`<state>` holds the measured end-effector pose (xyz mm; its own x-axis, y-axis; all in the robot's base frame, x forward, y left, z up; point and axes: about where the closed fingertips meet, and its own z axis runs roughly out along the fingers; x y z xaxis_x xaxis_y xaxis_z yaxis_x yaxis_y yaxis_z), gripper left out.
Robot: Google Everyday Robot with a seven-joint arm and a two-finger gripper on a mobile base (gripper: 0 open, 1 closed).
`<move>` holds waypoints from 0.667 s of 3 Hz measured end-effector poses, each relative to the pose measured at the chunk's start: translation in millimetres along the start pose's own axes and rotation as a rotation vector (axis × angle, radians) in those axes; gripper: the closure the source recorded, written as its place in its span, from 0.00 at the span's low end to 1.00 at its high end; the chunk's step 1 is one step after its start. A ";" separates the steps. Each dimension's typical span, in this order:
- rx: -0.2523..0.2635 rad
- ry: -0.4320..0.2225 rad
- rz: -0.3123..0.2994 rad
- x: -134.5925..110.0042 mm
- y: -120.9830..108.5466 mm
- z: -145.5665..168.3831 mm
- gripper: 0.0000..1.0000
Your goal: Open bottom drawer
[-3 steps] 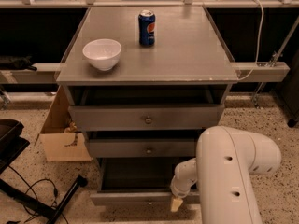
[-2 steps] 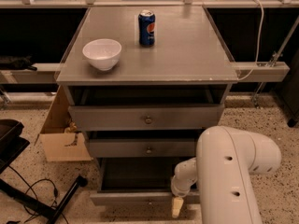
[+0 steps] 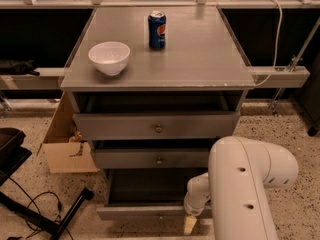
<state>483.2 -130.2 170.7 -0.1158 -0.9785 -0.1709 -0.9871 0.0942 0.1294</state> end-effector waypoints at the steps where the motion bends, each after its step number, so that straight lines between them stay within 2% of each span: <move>1: -0.115 0.059 0.066 6.4 33.4 9.4 0.41; 2: -0.139 0.069 0.077 6.5 37.0 8.9 0.64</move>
Offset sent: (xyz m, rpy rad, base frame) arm -0.1347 -0.0056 0.0183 -0.1595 0.5101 -0.1205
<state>445.0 -131.4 165.7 -0.1779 -0.9801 -0.0885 -0.9503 0.1477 0.2739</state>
